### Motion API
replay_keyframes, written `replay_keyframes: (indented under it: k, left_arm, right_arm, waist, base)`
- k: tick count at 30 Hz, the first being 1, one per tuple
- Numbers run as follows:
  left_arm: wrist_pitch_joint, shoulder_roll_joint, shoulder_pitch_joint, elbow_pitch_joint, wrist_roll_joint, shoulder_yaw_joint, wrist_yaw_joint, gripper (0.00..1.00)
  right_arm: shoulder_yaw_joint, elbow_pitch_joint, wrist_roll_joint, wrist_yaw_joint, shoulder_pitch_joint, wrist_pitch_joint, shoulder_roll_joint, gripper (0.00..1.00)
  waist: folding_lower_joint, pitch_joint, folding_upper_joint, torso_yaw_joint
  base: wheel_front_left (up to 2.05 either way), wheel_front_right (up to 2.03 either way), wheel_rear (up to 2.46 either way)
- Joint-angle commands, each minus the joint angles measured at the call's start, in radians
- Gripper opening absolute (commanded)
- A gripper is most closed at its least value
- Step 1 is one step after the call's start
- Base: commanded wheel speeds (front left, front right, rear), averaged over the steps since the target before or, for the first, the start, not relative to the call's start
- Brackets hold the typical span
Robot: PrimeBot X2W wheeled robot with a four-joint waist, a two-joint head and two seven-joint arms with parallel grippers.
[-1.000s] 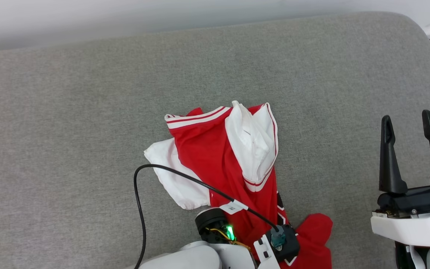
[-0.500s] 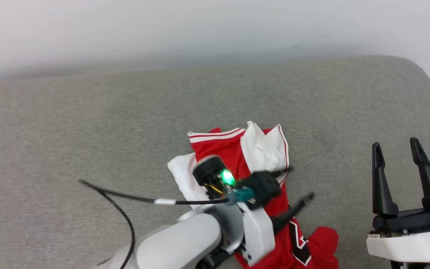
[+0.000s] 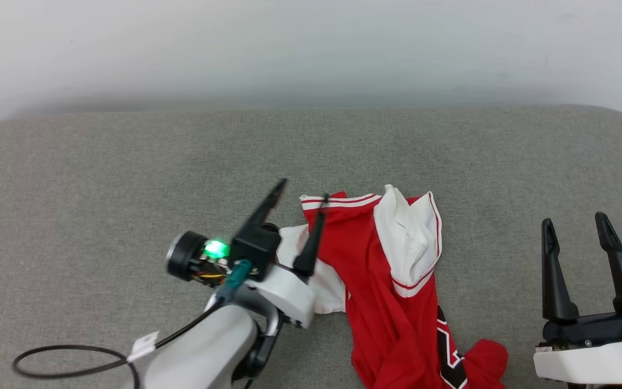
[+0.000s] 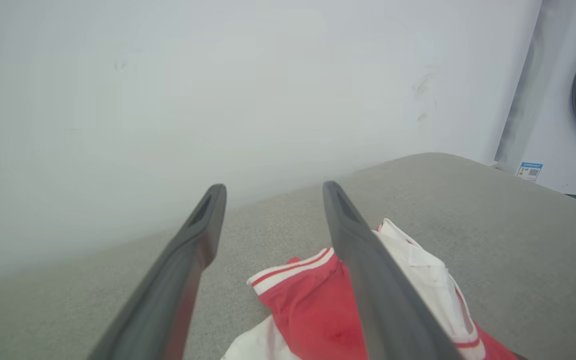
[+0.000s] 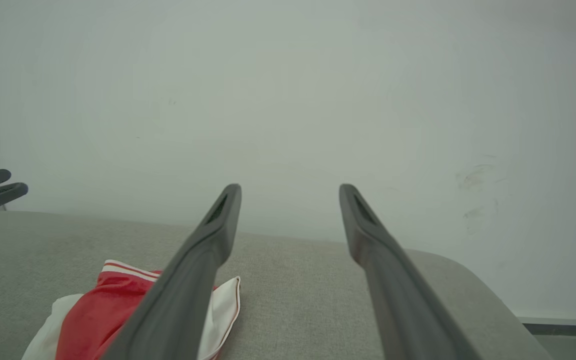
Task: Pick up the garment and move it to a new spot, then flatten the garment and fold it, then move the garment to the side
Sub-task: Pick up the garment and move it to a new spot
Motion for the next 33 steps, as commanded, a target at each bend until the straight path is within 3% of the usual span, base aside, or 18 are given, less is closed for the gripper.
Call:
replay_keyframes:
  k: [1, 7, 14, 23, 33]
  left_arm:
    - [-0.007, 0.011, 0.044, -0.034, 0.042, 0.066, 0.033, 1.0]
    - [-0.005, 0.012, 0.169, -0.109, 0.12, 0.22, 0.074, 1.0]
    - [-0.005, -0.018, 0.344, -0.183, 0.219, 0.415, 0.057, 1.0]
    - [-0.005, -0.087, 0.512, -0.202, 0.328, 0.576, -0.019, 1.0]
    - [-0.005, -0.162, 0.593, -0.188, 0.398, 0.665, -0.137, 1.0]
  right_arm:
    - [0.0, 0.005, 0.001, -0.001, 0.013, -0.002, 0.001, 1.0]
    - [0.0, 0.011, 0.006, -0.001, 0.016, -0.002, 0.001, 1.0]
    - [-0.003, 0.023, 0.024, -0.001, 0.038, -0.002, 0.001, 1.0]
    - [-0.013, 0.057, 0.089, -0.001, 0.071, -0.002, 0.001, 1.0]
    - [-0.014, 0.083, 0.115, -0.001, 0.099, -0.002, 0.001, 1.0]
  waist:
    - [0.0, -0.002, 0.0, 0.005]
    - [0.0, -0.013, 0.0, 0.007]
    - [0.0, -0.041, 0.0, 0.004]
    - [0.0, -0.075, 0.0, 0.002]
    - [0.0, -0.093, 0.0, 0.007]
  base:
    - [0.0, 0.0, 0.0]
    - [0.0, 0.0, 0.0]
    - [0.0, 0.0, 0.0]
    - [0.0, 0.0, 0.0]
    - [0.0, 0.0, 0.0]
